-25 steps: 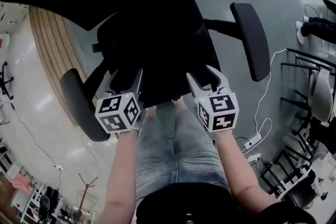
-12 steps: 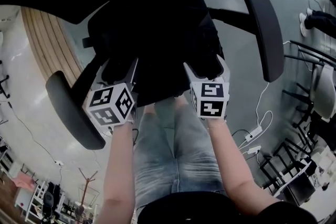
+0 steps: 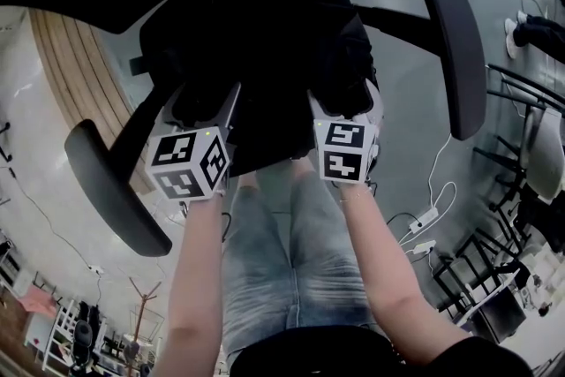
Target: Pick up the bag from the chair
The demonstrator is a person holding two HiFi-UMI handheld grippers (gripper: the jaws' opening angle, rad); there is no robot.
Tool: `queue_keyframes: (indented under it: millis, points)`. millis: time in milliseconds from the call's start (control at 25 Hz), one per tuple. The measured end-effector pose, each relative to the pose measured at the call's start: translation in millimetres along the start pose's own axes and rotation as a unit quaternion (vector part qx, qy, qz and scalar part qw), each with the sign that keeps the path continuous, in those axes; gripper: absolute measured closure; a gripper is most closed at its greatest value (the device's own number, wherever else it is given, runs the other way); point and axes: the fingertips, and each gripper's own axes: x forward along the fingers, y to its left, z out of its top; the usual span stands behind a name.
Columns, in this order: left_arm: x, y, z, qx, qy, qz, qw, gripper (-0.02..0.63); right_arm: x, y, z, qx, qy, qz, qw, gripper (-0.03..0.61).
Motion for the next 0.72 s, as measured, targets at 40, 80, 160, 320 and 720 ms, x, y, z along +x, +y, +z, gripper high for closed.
queue_keyframes:
  millis: [40,80,160,320,720]
  points:
    - [2.8,-2.1,-0.1,0.002,0.002,-0.004,1.0000,0.279,0.7,-1.3,0.4,0.000,0.000,0.000,1.000,0.140]
    - [5.0,-4.4,-0.8,0.002,0.005,-0.007,1.0000,0.279,0.6,-3.2,0.7,0.001,-0.001,0.000,1.000,0.140]
    - [7.5,-6.6,-3.5,-0.003,0.011,-0.011,0.9999,0.279,-0.4,-5.9,1.4,0.006,-0.005,0.006,1.000,0.165]
    - [6.6,-2.3,-6.2,-0.008,0.016,-0.011,0.9998,0.301,-2.7,-6.8,3.3,0.005,-0.017,0.018,1.000,0.319]
    - [-6.0,1.3,-10.9,0.005,0.023,-0.009,0.9997,0.526,-21.9,-20.2,-2.1,0.013,-0.027,0.069,0.997,0.517]
